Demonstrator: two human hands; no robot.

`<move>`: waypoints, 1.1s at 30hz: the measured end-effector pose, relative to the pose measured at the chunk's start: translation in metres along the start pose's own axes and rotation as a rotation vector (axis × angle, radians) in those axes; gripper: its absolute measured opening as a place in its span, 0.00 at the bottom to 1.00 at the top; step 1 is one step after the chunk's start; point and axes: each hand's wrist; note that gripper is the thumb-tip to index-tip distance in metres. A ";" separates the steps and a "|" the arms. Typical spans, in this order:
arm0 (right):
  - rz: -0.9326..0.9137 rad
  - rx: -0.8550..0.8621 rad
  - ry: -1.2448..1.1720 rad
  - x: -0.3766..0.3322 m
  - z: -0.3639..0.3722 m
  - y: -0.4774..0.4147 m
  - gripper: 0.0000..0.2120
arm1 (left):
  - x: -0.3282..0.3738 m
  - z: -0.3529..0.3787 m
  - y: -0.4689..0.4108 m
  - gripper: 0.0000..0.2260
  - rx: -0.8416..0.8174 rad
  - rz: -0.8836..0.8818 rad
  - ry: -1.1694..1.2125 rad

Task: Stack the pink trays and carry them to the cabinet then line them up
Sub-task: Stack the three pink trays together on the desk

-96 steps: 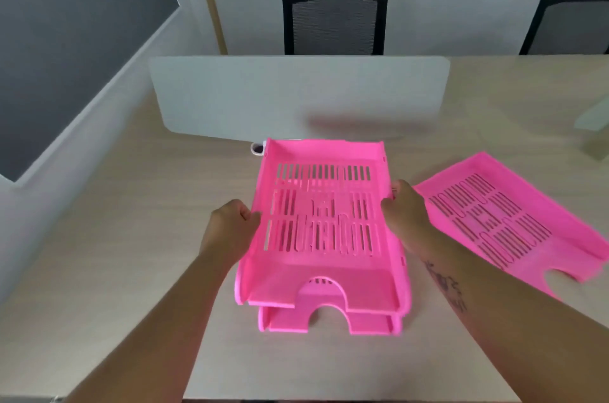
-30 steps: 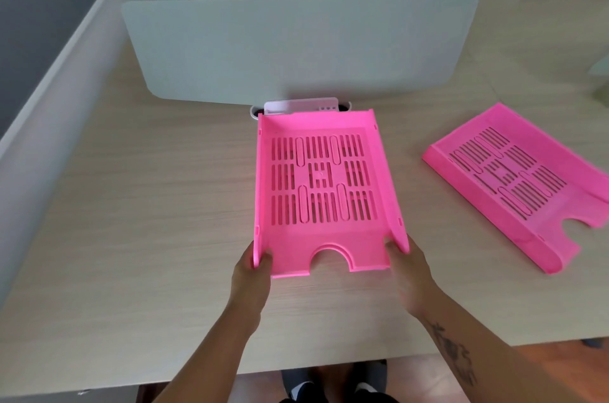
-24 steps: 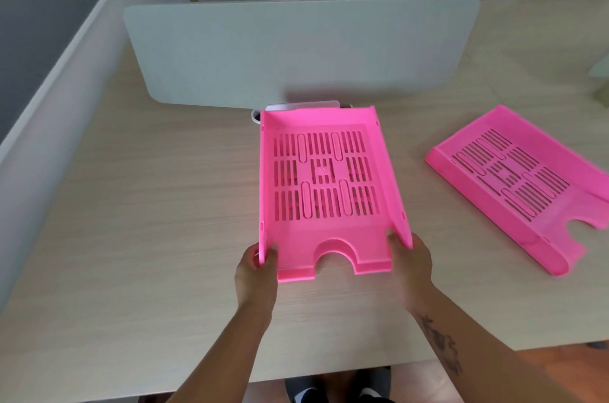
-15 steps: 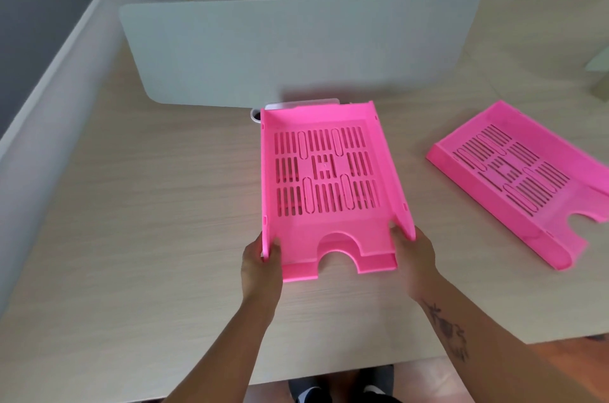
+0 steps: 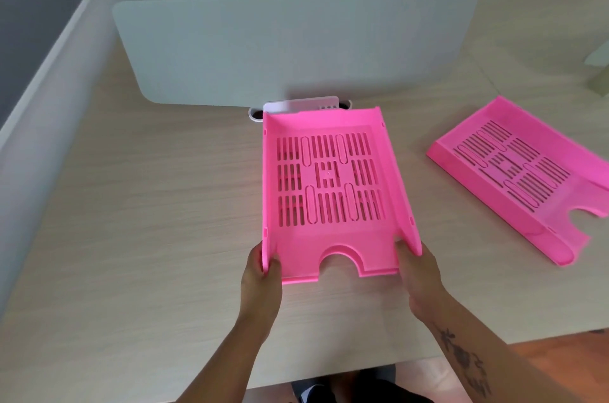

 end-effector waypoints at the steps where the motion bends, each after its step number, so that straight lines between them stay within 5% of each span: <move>1: 0.011 0.008 0.001 -0.001 0.001 -0.001 0.17 | -0.001 0.000 -0.001 0.15 0.002 -0.001 -0.003; 16: -0.015 -0.028 0.084 -0.018 0.016 -0.016 0.18 | 0.014 -0.006 -0.020 0.13 0.061 0.012 -0.074; 22: -0.101 -0.192 0.142 -0.052 -0.032 -0.023 0.38 | 0.070 -0.002 -0.019 0.27 0.259 0.262 -0.234; 27: -0.231 -0.144 0.313 -0.100 -0.115 -0.057 0.30 | 0.129 0.077 -0.006 0.25 0.299 0.593 -0.312; 33: -0.344 -0.036 0.447 -0.142 -0.235 -0.121 0.21 | 0.154 0.231 0.022 0.26 0.168 0.614 -0.245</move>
Point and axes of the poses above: each hand's wrist, its own y-axis away from the middle knuckle, its own z-axis out of the palm, x = y × z, and after that the axes turned 1 degree about -y, right-handed
